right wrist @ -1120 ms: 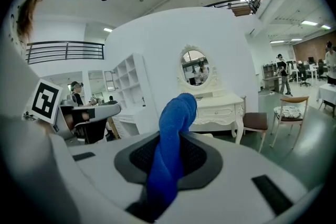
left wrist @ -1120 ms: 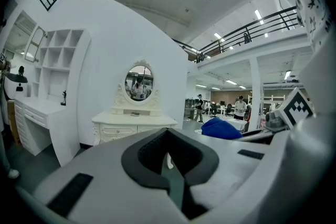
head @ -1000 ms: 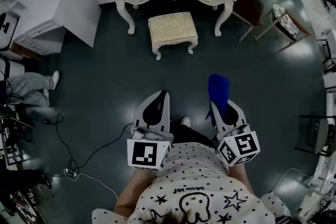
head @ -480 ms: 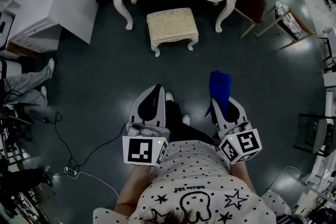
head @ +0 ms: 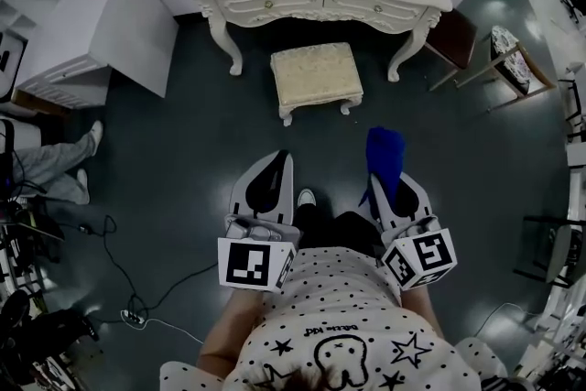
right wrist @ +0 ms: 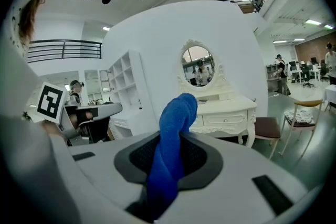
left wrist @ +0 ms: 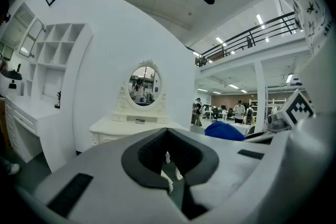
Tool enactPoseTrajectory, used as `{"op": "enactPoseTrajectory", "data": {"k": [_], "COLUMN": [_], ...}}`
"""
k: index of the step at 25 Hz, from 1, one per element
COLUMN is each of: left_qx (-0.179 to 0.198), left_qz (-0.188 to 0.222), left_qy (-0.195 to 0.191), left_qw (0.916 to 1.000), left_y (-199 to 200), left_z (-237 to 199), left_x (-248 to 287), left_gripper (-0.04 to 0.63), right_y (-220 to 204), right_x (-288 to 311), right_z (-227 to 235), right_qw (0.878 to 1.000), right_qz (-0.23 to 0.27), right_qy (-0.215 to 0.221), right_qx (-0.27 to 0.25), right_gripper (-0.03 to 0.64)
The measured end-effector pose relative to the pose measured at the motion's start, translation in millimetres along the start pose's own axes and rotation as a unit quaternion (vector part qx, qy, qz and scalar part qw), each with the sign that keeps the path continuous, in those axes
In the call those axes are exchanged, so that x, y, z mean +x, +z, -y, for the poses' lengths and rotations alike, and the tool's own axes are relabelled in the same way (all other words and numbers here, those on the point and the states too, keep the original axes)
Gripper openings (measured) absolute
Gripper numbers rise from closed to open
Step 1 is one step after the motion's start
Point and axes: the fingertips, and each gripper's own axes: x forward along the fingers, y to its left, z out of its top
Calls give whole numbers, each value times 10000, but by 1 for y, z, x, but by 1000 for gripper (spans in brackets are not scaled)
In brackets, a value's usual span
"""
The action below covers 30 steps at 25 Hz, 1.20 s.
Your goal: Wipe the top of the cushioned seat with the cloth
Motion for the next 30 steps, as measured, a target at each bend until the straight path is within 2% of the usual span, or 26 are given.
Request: {"op": "enactPoseTrajectory", "data": {"k": [13, 19, 25, 30], "left_qx": [-178, -321, -179, -148], "left_qz": [-224, -116, 100, 137], "left_qy": [351, 686, 1068, 1204], "left_qw": [9990, 9971, 9941, 9925], "left_y": [-10, -3, 15, 22], "left_z": [-64, -81, -98, -107], "left_x": [71, 126, 177, 210], "left_gripper": [-5, -5, -5, -5], "right_y": [8, 28, 56, 60], "right_x": [87, 136, 178, 197], "right_z": [30, 74, 121, 150], "right_qw": [9992, 9986, 9982, 9978], "right_qz": [-383, -445, -403, -523], "right_qy": [65, 282, 436, 399], "right_qx": [75, 63, -21, -30], "right_gripper": [87, 87, 87, 87]}}
